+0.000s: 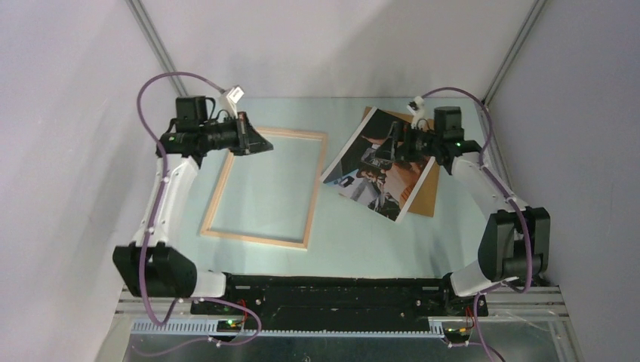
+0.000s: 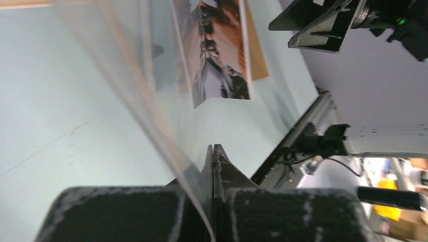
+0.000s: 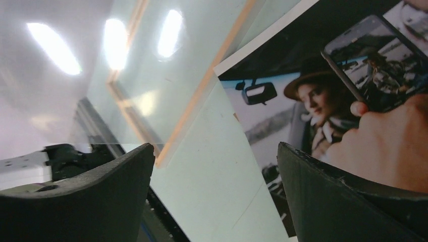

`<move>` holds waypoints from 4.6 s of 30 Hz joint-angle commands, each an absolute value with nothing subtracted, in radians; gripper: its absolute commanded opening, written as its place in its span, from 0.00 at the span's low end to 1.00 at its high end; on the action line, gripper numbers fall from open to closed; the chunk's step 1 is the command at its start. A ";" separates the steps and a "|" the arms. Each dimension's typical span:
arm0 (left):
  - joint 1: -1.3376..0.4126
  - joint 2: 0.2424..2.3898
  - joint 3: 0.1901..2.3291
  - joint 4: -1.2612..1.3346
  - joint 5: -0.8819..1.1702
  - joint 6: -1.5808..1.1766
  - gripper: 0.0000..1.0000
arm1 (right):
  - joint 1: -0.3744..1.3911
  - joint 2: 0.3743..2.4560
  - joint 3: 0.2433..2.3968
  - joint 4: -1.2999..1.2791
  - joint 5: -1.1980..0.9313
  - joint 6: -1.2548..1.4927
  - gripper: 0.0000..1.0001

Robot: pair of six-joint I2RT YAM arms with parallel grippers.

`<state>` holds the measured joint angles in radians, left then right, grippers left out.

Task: Put the photo into the frame
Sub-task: Pick up the photo frame item at the center of the board, then move the photo frame to the center of the board, then place the photo frame item in the photo frame.

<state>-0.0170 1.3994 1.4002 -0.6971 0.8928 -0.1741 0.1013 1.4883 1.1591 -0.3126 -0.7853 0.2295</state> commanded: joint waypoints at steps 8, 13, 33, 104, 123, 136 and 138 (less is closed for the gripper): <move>0.035 1.074 1.427 -0.899 0.480 0.027 0.00 | 0.360 1.715 1.368 -0.365 -0.399 0.140 0.88; 0.036 0.977 1.451 -0.944 0.379 0.058 0.00 | 0.451 1.840 1.453 -0.380 -0.290 0.084 0.86; 0.035 0.859 1.513 -0.994 0.247 0.075 0.00 | 0.704 2.084 1.678 -0.479 -0.229 0.206 0.84; 0.036 1.161 1.245 -0.440 0.822 -0.515 0.00 | 0.580 1.929 1.371 -0.347 -0.131 0.068 0.74; 0.036 1.221 1.181 -0.344 0.889 -0.600 0.00 | 0.439 1.795 1.283 -0.311 -0.231 0.032 0.75; 0.038 1.327 1.116 -0.291 0.961 -0.587 0.00 | 0.312 1.691 1.243 -0.282 -0.286 0.003 0.74; 0.037 1.358 1.113 -0.291 0.971 -0.572 0.00 | 0.313 1.685 1.237 -0.281 -0.282 0.003 0.74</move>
<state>0.0334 1.3201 1.1141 -0.3485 0.9039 -0.5930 0.3035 1.7401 1.2499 -0.3164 -0.2668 0.0238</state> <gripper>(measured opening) 0.005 0.747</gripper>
